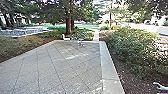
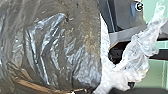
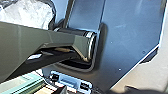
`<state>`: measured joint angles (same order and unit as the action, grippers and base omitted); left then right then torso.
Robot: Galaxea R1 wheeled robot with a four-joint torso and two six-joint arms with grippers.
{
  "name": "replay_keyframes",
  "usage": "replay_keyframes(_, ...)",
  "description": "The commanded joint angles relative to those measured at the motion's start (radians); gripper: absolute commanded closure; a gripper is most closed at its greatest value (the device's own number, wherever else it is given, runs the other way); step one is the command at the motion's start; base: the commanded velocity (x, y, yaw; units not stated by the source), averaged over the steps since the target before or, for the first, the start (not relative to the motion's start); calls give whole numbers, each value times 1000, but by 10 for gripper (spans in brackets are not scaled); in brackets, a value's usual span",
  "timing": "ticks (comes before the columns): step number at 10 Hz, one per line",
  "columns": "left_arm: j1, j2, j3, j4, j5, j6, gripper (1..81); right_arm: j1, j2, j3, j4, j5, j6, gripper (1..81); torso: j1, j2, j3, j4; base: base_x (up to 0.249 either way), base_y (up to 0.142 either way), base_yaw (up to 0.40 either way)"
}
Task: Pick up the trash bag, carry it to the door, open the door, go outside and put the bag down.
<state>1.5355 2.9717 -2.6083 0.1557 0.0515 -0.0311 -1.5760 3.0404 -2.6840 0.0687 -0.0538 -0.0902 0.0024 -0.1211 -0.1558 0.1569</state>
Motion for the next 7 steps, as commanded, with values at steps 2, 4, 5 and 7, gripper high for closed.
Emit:
replay_keyframes(2, -65, -118, 186, -45, 59, -6, 811, 35, -36, 108, -3, -80, -6, 10, 0, 0, 0, 0, 0, 0, 0)
replay_keyframes(4, -100, -195, 287, -83, 60, -6, 811, 35, -91, 220, -21, -86, -6, 10, 0, 0, 0, 0, 0, 0, 0)
replay_keyframes(5, -126, -227, 316, -105, 64, -7, 811, 33, -107, 245, -24, -86, -6, 10, 0, 0, -50, 0, 0, 0, 0)
replay_keyframes(7, -186, -279, 349, -160, 70, -7, 811, 32, -107, 236, -23, -84, -6, 10, -1, 0, -99, 0, 0, 0, 0)
